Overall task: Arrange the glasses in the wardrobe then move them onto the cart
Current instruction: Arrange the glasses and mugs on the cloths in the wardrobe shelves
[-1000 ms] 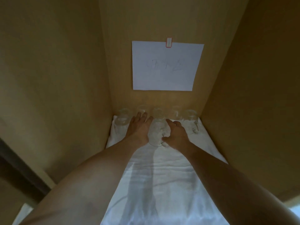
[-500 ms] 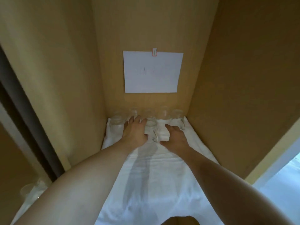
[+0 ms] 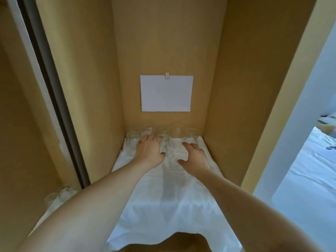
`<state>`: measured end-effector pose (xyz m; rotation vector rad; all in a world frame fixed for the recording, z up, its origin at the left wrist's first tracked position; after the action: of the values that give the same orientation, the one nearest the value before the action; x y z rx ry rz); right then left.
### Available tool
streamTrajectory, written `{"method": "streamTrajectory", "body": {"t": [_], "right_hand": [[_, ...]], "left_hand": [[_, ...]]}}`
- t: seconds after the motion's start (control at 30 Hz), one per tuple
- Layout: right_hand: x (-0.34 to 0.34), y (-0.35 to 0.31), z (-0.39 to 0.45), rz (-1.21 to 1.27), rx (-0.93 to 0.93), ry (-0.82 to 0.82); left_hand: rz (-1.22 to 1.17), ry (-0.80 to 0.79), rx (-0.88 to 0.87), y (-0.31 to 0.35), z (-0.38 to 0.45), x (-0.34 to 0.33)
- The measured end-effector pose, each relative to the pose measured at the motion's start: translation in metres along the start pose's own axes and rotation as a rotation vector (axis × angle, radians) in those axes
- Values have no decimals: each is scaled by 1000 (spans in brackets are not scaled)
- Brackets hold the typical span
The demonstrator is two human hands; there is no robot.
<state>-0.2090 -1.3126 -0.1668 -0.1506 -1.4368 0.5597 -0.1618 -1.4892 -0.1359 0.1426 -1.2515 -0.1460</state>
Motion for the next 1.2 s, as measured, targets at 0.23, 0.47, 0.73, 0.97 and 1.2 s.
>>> {"method": "streamTrajectory", "body": {"t": [0.23, 0.47, 0.73, 0.97, 1.2], "right_hand": [[-6, -23, -49, 18, 91, -50], [-21, -68, -92, -9, 176, -111], [-68, -136, -130, 51, 229, -161], [-128, -221, -183, 29, 269, -230], [-172, -291, -224, 10, 260, -268]], "left_hand": [[13, 19, 90, -2, -71, 16], [8, 42, 179, -29, -142, 38], [76, -27, 168, -66, -213, 54], [85, -66, 260, -157, -290, 80], [76, -80, 360, -250, -349, 104]]}}
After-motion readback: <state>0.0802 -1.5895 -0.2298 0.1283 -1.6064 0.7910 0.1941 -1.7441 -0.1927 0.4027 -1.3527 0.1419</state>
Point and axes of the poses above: each hand's wrist, its own z-axis towards the middle knuckle, its own x-axis out of the back of the hand, y = z × x, the point moved 7 cm from there along z, towards the middle knuckle, and after that the axes turned 7 degrees about -x, right-handed, at the moved point
